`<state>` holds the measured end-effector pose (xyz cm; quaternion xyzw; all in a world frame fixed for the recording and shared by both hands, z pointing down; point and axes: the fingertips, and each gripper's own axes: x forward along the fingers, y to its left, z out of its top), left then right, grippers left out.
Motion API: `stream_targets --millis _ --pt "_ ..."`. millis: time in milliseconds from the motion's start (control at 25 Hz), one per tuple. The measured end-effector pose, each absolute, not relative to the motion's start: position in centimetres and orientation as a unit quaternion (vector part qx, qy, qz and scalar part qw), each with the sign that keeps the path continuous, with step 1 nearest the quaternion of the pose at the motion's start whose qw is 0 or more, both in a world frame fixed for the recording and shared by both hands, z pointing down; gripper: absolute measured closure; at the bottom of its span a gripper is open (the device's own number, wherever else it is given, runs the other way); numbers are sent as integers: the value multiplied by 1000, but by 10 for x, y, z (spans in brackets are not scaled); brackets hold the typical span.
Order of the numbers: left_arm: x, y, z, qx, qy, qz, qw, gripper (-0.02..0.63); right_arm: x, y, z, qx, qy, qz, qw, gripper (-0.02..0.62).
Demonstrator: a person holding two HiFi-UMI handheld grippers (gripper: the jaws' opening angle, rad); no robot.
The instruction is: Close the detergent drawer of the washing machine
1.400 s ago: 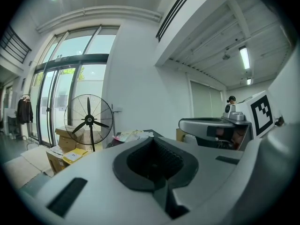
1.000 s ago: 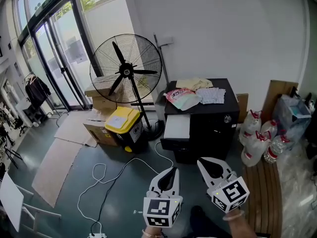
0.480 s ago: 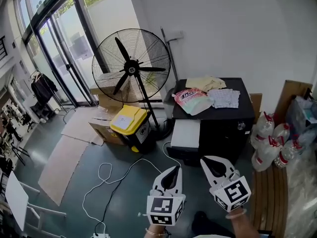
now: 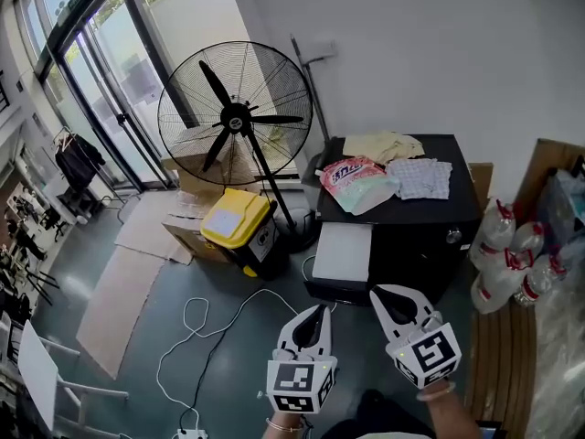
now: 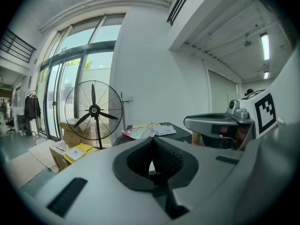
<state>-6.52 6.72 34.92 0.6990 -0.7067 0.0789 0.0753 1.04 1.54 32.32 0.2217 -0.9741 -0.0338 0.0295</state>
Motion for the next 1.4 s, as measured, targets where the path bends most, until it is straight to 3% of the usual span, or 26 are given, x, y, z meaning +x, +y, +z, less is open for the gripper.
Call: stream_targets --millis 960,1400 --pt "-132 26 441 726 -669 94 128 588 -18 -25 412 272 -958 22 88 568" --pt "-166 9 499 741 -641 115 162 586 -33 -33 477 299 -941 63 146 568"
